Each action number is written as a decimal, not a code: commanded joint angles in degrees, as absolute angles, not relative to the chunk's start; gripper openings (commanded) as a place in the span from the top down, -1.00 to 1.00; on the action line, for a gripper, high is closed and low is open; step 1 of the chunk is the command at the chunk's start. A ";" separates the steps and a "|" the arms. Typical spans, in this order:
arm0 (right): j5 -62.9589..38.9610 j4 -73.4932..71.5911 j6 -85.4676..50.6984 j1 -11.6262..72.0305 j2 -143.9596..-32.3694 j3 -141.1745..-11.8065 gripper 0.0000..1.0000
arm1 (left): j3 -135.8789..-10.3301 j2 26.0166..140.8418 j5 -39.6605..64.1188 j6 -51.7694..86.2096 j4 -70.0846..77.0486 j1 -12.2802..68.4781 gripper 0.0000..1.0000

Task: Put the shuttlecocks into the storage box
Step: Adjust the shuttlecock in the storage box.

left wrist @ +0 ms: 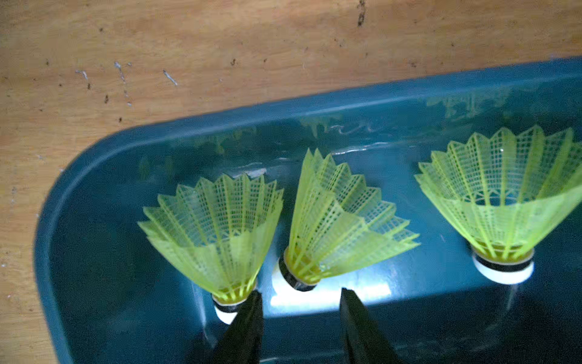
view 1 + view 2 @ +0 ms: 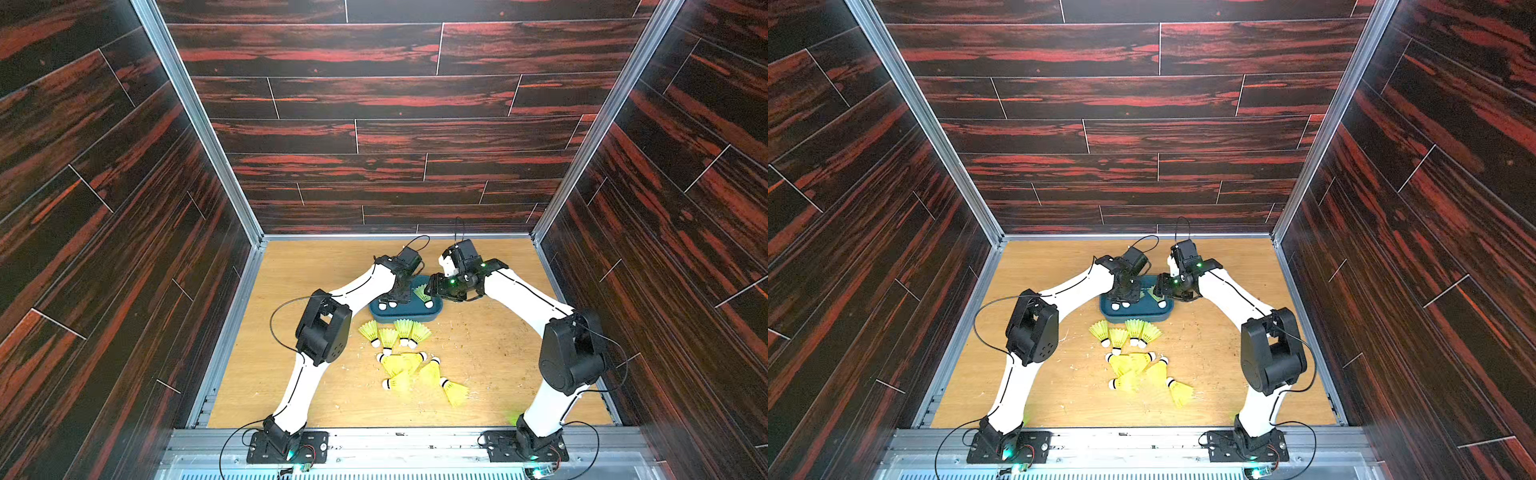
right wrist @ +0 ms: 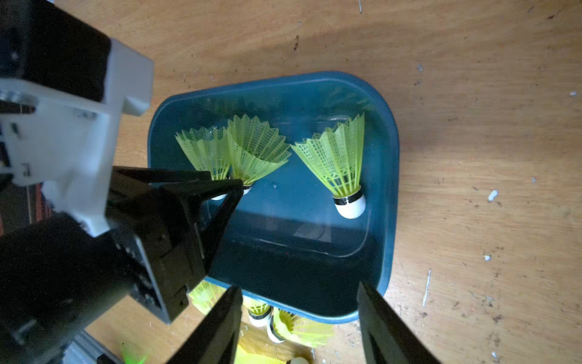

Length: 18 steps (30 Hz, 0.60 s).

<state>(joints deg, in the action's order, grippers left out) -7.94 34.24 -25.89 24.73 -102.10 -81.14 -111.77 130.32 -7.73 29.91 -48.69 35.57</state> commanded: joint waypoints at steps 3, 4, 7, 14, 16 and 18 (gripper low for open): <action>-7.81 34.35 -25.66 24.60 -102.00 -80.77 -0.25 | -114.63 132.42 -7.82 28.70 -50.87 35.45 0.11; -7.80 34.36 -25.61 24.53 -101.99 -80.74 -0.25 | -114.99 132.70 -7.89 28.49 -50.91 35.43 0.11; -7.89 34.36 -25.65 24.55 -101.99 -80.86 -0.25 | -115.79 133.24 -7.65 28.30 -51.28 35.44 0.11; -7.91 34.28 -25.66 24.59 -102.13 -80.85 -0.25 | -114.77 133.25 -7.73 28.15 -50.91 35.52 0.14; -7.93 34.28 -25.66 24.55 -102.26 -80.95 -0.25 | -114.44 133.33 -7.69 28.13 -50.74 35.60 0.15; -8.13 34.28 -25.66 24.53 -102.30 -80.95 -0.25 | -114.26 133.46 -7.73 28.13 -50.75 35.58 0.16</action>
<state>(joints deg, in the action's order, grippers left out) -7.94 34.22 -25.89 24.73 -102.10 -81.12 -114.26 133.05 -7.73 28.69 -49.65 35.57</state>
